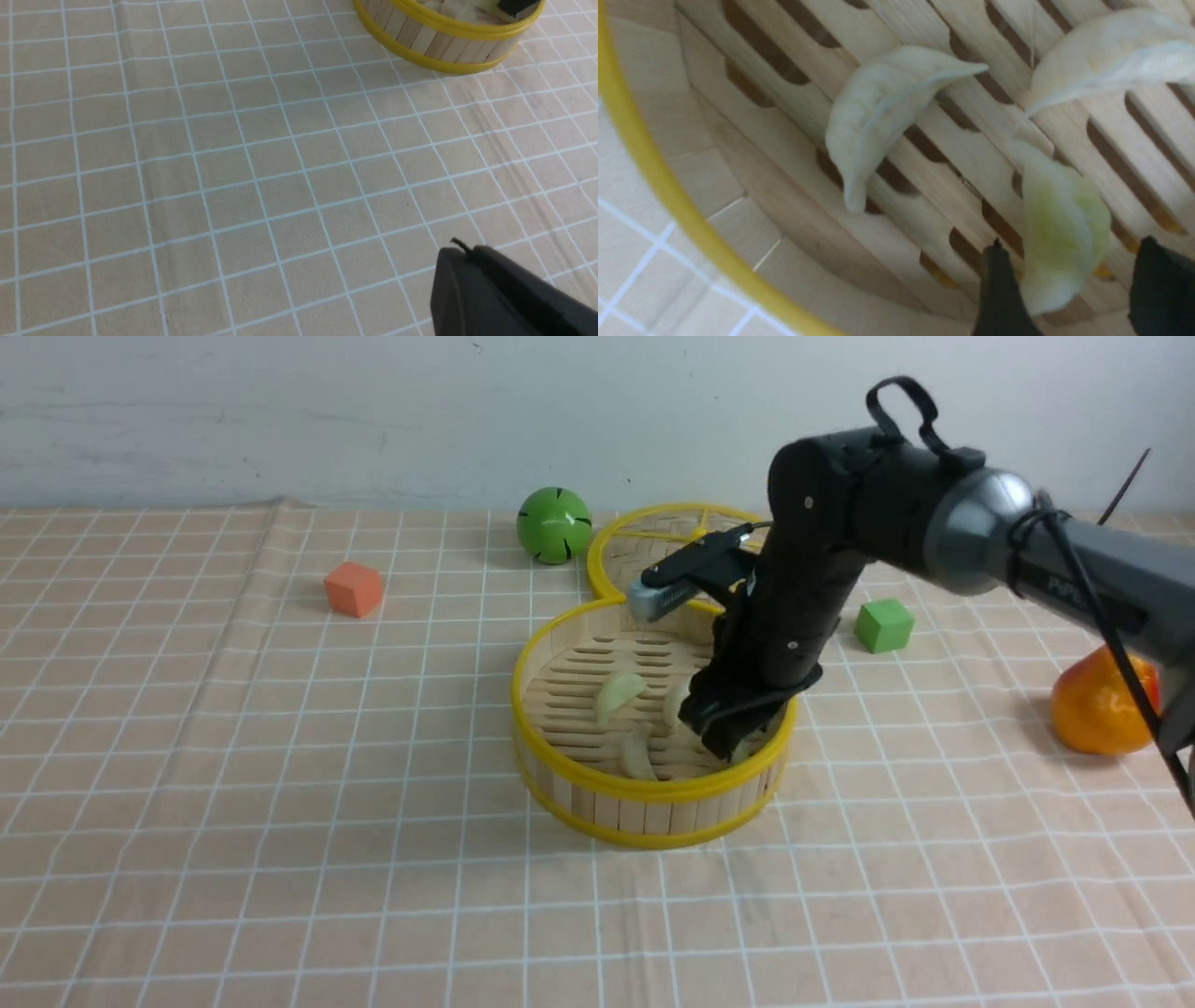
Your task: Put the dumplings into the steamer on the table with the brown tablecloth.
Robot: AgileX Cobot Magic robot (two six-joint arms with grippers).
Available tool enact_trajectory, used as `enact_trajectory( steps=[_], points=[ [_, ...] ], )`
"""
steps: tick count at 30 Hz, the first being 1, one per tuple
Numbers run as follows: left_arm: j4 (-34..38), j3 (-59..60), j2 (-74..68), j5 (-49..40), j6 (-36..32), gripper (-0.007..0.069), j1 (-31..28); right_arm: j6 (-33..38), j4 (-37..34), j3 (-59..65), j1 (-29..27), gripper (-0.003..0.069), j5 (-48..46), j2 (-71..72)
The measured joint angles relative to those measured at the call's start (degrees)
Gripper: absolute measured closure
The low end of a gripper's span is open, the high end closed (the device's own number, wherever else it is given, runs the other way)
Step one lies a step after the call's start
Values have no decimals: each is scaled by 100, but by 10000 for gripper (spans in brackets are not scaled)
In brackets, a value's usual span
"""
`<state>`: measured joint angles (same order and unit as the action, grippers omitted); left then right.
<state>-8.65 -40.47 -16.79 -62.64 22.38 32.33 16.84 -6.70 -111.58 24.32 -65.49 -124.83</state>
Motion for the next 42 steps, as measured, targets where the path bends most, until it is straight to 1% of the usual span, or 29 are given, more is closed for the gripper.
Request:
enact_trajectory(
  steps=[1, 2, 5, 6, 7, 8, 9, 10, 12, 15, 17, 19, 20, 21, 24, 25, 30, 31, 35, 39, 42],
  points=[
    [-5, 0, 0, 16, 0, 629, 0, -86, 0, -243, 0, 274, -300, 125],
    [-5, 0, 0, 32, 0, 628, 0, -134, 0, -396, 0, 279, -388, 229],
    [-5, 0, 0, 67, 0, 627, 0, -263, 0, -529, 0, 323, -478, 676],
    [-5, 0, 0, 67, 0, 627, 0, -273, 0, -529, 0, 323, -480, 714],
    [-5, 0, 0, 67, 0, 625, 0, -312, -26, -523, 0, 370, -519, 1066],
    [-5, 0, 0, 67, 0, 625, 0, -319, -36, -515, 0, 375, -520, 1109],
    [-5, 0, 0, 67, 0, 624, 0, -333, -112, -444, 0, 426, -538, 1406],
    [-5, 0, 0, 67, 0, 624, 0, -338, -192, -375, 0, 452, -543, 1628],
    [-5, 0, 0, 67, 0, 623, 0, -338, -371, -27, 0, 535, -562, 2168],
    [-5, 0, 0, 67, 0, 623, 0, -338, -485, 675, 0, 619, -551, 2782],
    [-5, 0, 0, 67, 0, 622, 0, -338, -497, 1272, 0, 667, -336, 3295],
    [-5, 0, 0, 67, 0, 620, 0, -338, -510, 2008, 0, 678, 124, 3815],
    [-5, 0, 0, 67, 0, 620, 0, -338, -511, 2008, 0, 678, 124, 3876],
    [-5, 0, 0, 67, 0, 619, 0, -333, -581, 2776, 0, 679, 697, 4468],
    [-5, 0, 0, 69, 0, 615, 0, -318, -756, 3750, 0, 679, 1434, 5408],
    [-5, 0, 0, 73, 0, 613, 0, -313, -821, 4177, 0, 679, 1826, 5857],
    [-5, 0, 0, 73, 0, 606, 0, -318, -923, 5519, 0, 678, 2688, 7433],
    [-5, 0, 0, 73, 0, 606, 0, -327, -923, 5857, 0, 677, 2791, 7869],
    [-10, 0, 0, 73, 0, 605, 0, -489, -923, 6491, 0, 676, 2835, 8749],
    [-10, 0, 0, 75, 0, 605, 0, -585, -937, 6795, 0, 673, 2751, 9247],
    [-10, 0, 0, 75, 0, 603, 0, -595, -1097, 7034, 0, 669, 2587, 9635]
  ],
)
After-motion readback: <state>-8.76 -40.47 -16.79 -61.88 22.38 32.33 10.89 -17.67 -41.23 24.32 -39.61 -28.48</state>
